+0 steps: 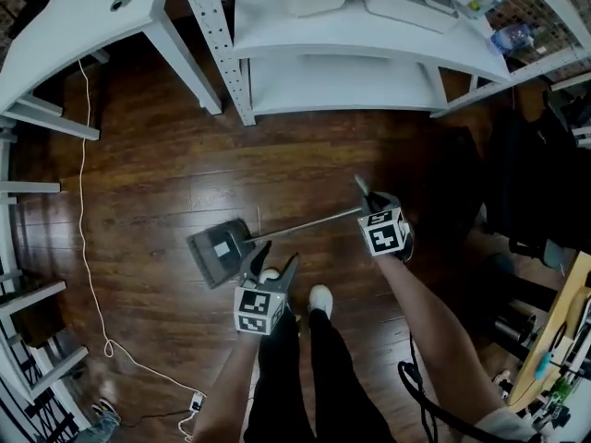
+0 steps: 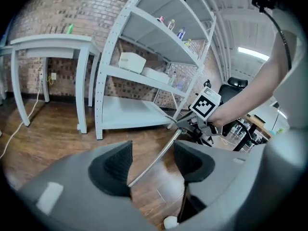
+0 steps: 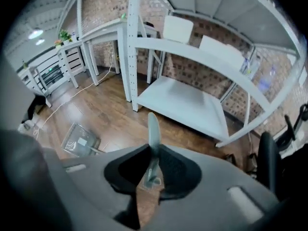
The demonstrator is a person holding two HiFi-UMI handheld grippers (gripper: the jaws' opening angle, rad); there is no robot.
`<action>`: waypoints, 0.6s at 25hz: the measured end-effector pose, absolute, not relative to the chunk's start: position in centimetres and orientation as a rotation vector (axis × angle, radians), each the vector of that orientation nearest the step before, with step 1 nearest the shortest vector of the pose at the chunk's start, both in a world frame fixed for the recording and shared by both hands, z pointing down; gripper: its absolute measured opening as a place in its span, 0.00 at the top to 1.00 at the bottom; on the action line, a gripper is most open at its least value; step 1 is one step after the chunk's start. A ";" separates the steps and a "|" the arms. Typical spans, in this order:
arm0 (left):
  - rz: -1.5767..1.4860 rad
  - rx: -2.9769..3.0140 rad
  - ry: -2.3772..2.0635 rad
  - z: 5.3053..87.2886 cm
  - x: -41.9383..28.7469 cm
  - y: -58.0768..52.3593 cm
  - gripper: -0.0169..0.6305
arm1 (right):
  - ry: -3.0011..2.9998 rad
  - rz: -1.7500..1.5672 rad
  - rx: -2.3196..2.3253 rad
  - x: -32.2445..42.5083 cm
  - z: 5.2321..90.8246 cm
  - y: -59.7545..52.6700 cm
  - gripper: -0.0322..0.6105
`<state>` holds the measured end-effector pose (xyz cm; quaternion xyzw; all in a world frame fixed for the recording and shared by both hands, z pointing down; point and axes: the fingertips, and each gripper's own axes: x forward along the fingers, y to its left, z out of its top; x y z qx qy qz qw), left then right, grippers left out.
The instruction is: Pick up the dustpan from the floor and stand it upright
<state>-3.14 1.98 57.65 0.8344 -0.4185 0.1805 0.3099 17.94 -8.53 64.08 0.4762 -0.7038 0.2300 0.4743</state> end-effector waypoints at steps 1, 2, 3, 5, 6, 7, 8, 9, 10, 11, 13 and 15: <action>0.459 2.209 -1.128 56.0 -3.5 1.4 0.53 | -1.731 0.504 1.148 17.6 62.2 -9.0 0.87; 0.440 2.213 -1.156 54.3 -4.0 0.9 0.53 | -1.740 0.441 1.130 17.2 60.4 -9.4 0.87; 0.419 2.217 -1.189 52.7 -4.7 0.4 0.54 | -1.749 0.373 1.112 16.7 58.7 -9.8 0.87; 0.374 2.222 -1.258 49.6 -6.3 -0.4 0.57 | -1.766 0.226 1.080 15.3 55.4 -10.4 0.87; 0.355 2.224 -1.282 48.1 -6.9 -0.6 0.57 | -1.772 0.156 1.062 14.5 53.8 -10.6 0.87; 0.338 2.226 -1.297 46.7 -7.4 -0.7 0.57 | -1.777 0.094 1.039 13.7 52.5 -10.6 0.87; 0.323 2.227 -1.307 45.4 -7.7 -0.6 0.57 | -1.780 0.038 1.013 13.0 51.3 -10.4 0.87; 0.312 2.227 -1.312 44.3 -8.0 -0.4 0.57 | -1.780 -0.011 0.985 12.3 50.2 -10.1 0.87; 0.304 2.229 -1.314 43.3 -8.2 -0.1 0.56 | -1.777 -0.054 0.959 11.7 49.3 -9.7 0.87; 0.299 2.232 -1.315 42.4 -8.3 0.2 0.55 | -1.771 -0.093 0.938 11.1 48.5 -9.2 0.87; 0.292 2.236 -1.315 41.0 -8.6 0.6 0.55 | -1.749 -0.168 0.909 10.2 47.1 -8.3 0.87; 0.288 2.233 -1.313 40.0 -8.8 1.1 0.55 | -1.724 -0.234 0.890 9.6 46.0 -7.2 0.87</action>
